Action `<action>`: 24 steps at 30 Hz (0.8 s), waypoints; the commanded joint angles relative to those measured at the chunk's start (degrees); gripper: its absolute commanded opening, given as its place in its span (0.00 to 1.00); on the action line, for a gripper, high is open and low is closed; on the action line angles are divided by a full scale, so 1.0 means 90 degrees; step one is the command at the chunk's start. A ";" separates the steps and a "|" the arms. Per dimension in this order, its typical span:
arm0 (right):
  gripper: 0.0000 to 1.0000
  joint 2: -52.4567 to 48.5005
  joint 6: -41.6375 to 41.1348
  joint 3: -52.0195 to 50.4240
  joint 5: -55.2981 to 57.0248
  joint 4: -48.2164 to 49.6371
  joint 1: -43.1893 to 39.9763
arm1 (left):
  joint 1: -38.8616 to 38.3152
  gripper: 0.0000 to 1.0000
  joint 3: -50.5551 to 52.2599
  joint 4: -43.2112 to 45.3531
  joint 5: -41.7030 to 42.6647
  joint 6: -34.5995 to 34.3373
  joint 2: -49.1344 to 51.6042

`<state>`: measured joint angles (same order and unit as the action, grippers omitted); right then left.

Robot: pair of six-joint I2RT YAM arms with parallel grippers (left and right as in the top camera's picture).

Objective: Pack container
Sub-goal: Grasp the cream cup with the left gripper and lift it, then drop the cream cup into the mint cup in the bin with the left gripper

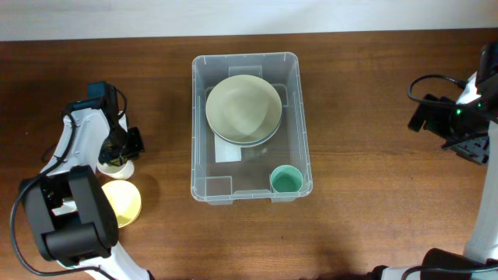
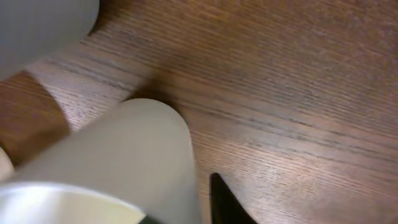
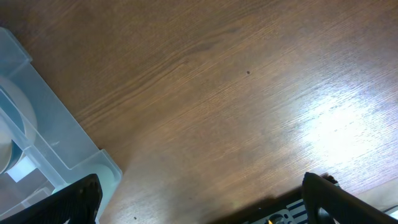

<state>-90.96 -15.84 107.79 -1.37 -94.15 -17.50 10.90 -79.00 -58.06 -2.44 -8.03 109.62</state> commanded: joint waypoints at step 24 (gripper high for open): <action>0.98 -0.0010 0.0044 0.0000 0.0104 0.0005 0.0019 | -0.4711 0.01 -0.2657 -0.1489 0.0454 -0.0323 -0.1979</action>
<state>-90.96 -15.79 107.77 -1.37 -94.15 -17.50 -24.23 -103.11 -70.96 -0.40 -8.51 89.62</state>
